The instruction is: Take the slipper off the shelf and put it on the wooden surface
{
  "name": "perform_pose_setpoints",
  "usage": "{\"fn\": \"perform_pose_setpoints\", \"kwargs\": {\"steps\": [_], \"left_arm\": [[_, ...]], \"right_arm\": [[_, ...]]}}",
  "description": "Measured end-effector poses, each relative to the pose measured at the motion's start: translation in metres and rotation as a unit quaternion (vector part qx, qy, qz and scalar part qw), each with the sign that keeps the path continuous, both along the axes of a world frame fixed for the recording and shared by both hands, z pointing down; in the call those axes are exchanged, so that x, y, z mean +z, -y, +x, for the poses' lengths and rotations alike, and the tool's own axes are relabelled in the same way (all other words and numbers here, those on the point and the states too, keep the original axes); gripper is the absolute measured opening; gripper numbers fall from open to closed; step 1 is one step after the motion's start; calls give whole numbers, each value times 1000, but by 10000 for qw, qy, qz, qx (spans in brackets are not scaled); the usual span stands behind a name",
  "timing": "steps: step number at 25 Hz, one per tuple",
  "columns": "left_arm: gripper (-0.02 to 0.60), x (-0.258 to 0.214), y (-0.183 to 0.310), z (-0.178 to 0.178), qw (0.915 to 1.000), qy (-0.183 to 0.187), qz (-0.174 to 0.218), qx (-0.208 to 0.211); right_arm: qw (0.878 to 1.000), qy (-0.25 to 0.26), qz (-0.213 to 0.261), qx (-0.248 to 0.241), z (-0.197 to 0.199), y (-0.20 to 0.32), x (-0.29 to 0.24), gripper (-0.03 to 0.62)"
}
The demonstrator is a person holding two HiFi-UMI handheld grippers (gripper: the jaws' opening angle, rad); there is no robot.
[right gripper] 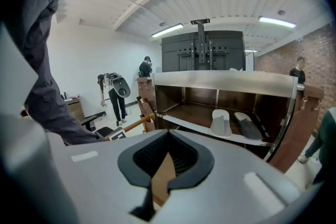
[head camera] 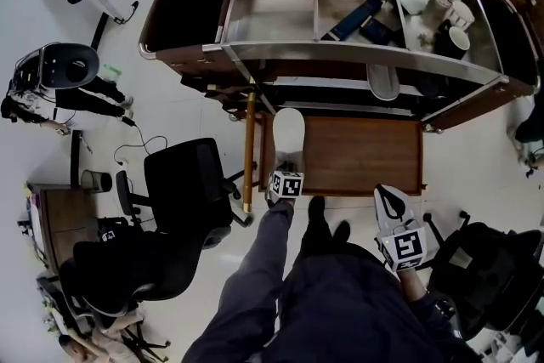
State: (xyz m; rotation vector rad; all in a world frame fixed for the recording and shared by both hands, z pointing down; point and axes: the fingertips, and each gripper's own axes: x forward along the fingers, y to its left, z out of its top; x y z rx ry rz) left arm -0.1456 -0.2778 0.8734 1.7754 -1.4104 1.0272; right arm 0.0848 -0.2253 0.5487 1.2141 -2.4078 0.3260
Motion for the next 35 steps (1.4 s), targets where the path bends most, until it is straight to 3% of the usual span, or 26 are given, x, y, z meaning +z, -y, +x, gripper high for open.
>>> {"fn": "perform_pose_setpoints", "kwargs": {"steps": [4,8,11,14,18,22,26,31,35], "left_arm": [[34,-7,5,0,9994,-304,109,-94],[21,-50,18,16,9959,-562,658,255],[20,-106,38,24,9884,-1040,1100,112],[21,-149,72,34,9800,-1414,1397,13],[21,-175,152,42,9759,-1572,1516,32],[21,-170,233,43,9770,-1655,1326,-208],[21,-156,283,44,9703,-1992,1182,-691],[21,-148,321,43,9635,-2127,1310,-959],[35,-156,326,47,9617,-2043,1655,-780]], "right_arm": [[9999,52,125,105,-4,21,-2,-8],[9995,102,258,120,-10,32,-13,-8],[9987,173,471,82,-18,41,-25,-8],[9985,142,521,97,-16,46,-27,-8],[9980,112,576,248,-10,47,-32,-8],[9969,-37,585,527,9,43,-35,-8],[9934,-165,358,1079,40,33,-28,-8],[9886,-265,241,1461,59,27,-25,-8],[9864,-328,101,1607,64,17,-15,-8]]}}
